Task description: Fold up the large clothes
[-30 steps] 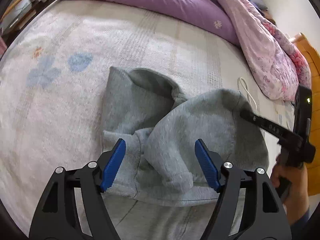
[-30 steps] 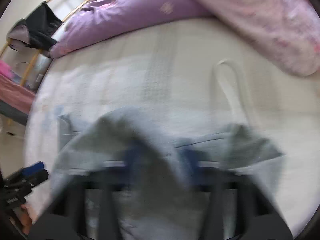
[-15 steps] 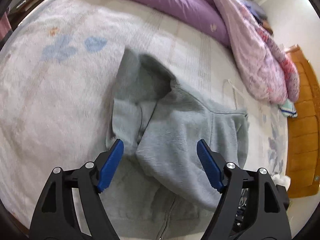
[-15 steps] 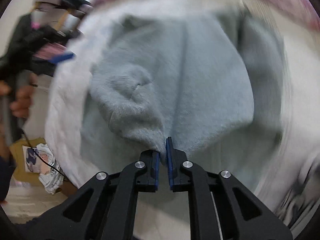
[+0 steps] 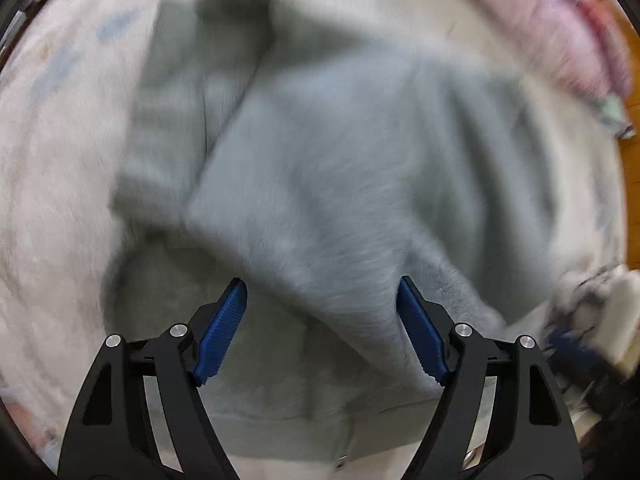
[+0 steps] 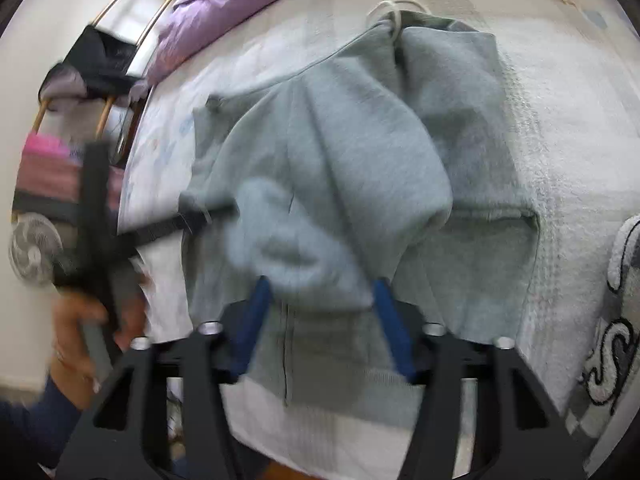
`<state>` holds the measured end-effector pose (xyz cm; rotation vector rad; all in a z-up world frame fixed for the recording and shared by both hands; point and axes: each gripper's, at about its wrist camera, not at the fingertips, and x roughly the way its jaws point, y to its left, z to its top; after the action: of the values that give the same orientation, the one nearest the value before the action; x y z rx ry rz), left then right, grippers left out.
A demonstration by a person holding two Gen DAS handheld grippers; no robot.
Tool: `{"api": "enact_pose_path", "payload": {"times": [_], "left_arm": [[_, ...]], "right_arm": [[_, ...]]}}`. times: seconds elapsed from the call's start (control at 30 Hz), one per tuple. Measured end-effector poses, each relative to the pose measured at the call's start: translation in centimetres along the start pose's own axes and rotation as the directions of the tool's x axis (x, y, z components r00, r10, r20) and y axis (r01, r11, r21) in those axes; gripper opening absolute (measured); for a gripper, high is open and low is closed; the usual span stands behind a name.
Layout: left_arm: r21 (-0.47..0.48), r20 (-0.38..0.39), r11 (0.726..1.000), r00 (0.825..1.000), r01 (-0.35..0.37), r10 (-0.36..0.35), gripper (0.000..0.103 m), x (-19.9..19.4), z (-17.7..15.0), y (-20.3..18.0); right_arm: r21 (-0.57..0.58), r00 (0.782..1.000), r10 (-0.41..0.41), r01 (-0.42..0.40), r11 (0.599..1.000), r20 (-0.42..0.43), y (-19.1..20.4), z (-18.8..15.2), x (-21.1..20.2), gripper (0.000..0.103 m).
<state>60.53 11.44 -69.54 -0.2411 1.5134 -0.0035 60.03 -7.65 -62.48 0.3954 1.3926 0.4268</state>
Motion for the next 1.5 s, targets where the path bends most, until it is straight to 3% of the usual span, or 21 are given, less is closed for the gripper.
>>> {"api": "enact_pose_path", "payload": {"times": [0.07, 0.27, 0.4, 0.5, 0.6, 0.67, 0.73, 0.93, 1.13, 1.2, 1.23, 1.27, 1.3, 1.33, 1.37, 1.5], "left_arm": [[-0.032, -0.047, 0.999, 0.998, -0.033, 0.032, 0.076, 1.7, -0.7, 1.0], [-0.068, -0.080, 0.998, 0.997, 0.000, -0.006, 0.078, 3.0, -1.1, 2.3], [-0.112, -0.018, 0.976, 0.982, 0.187, -0.190, 0.077, -1.7, 0.1, 3.2], [-0.149, 0.102, 0.948, 0.958, 0.282, -0.269, 0.084, -5.6, 2.4, 4.4], [-0.202, 0.200, 0.937, 0.949, 0.284, -0.244, 0.088, -7.0, 6.0, 5.7], [-0.279, 0.207, 0.922, 0.954, 0.269, -0.215, 0.088, -6.4, 9.3, 6.5], [-0.322, 0.202, 0.908, 0.956, 0.269, -0.212, 0.088, -5.3, 12.0, 7.1], [-0.363, 0.153, 0.915, 0.980, 0.174, -0.126, 0.088, -1.8, 16.8, 7.4], [-0.396, 0.080, 0.910, 0.992, 0.126, -0.103, 0.087, 2.1, 18.9, 8.3], [-0.385, 0.090, 0.916, 0.992, 0.114, -0.086, 0.087, 2.1, 19.1, 8.1], [-0.373, 0.096, 0.922, 0.993, 0.102, -0.071, 0.074, 2.1, 19.0, 7.8], [-0.365, 0.102, 0.929, 0.994, 0.064, -0.028, 0.054, 1.8, 18.9, 7.9], [-0.362, 0.108, 0.931, 0.994, 0.047, -0.009, 0.046, 1.6, 18.8, 7.9], [-0.358, 0.120, 0.931, 0.992, 0.066, -0.024, 0.021, 1.4, 18.6, 8.0], [-0.365, 0.137, 0.924, 0.988, 0.114, -0.068, 0.006, 0.9, 18.1, 8.4], [-0.339, 0.215, 0.923, 0.970, 0.181, -0.111, 0.004, -2.9, 15.3, 9.2]], "right_arm": [[0.007, 1.000, -0.003, 0.003, 1.000, -0.013, 0.0, 0.5, 1.8, 0.021], [0.034, 0.983, -0.093, 0.100, 0.994, -0.160, -0.7, 0.8, 9.6, 0.016], [0.082, 0.985, -0.042, 0.057, 0.995, -0.169, -0.1, 2.4, 7.8, 0.018], [0.116, 0.997, -0.005, 0.013, 0.993, -0.071, 0.8, 5.8, 3.7, 0.025], [0.106, 0.998, -0.051, 0.046, 0.993, 0.046, 1.7, 10.8, 0.8, 0.034], [0.146, 0.992, -0.072, 0.057, 0.988, 0.101, 1.7, 14.4, 0.3, 0.050], [0.178, 0.988, -0.077, 0.053, 0.983, 0.131, 1.3, 17.2, 1.1, 0.050], [0.330, 0.987, -0.115, 0.071, 0.941, 0.115, -2.6, 22.8, 5.7, 0.059], [0.451, 0.996, -0.054, 0.019, 0.893, 0.065, -7.1, 25.0, 8.9, 0.058], [0.455, 0.996, -0.048, 0.010, 0.890, 0.072, -7.4, 24.8, 9.4, 0.039], [0.450, 0.996, -0.043, 0.003, 0.893, 0.079, -7.4, 24.8, 9.5, 0.028], [0.447, 0.996, -0.029, -0.014, 0.894, 0.090, -7.3, 24.6, 9.3, 0.021], [0.436, 0.994, -0.023, -0.025, 0.900, 0.105, -6.9, 24.2, 9.0, 0.019], [0.421, 0.993, -0.023, -0.029, 0.906, 0.117, -6.5, 24.0, 8.7, 0.017], [0.398, 0.990, -0.017, -0.041, 0.917, 0.140, -6.0, 23.5, 7.9, 0.013], [0.357, 0.981, 0.022, -0.091, 0.930, 0.193, -4.7, 21.0, 4.7, 0.008]]}}
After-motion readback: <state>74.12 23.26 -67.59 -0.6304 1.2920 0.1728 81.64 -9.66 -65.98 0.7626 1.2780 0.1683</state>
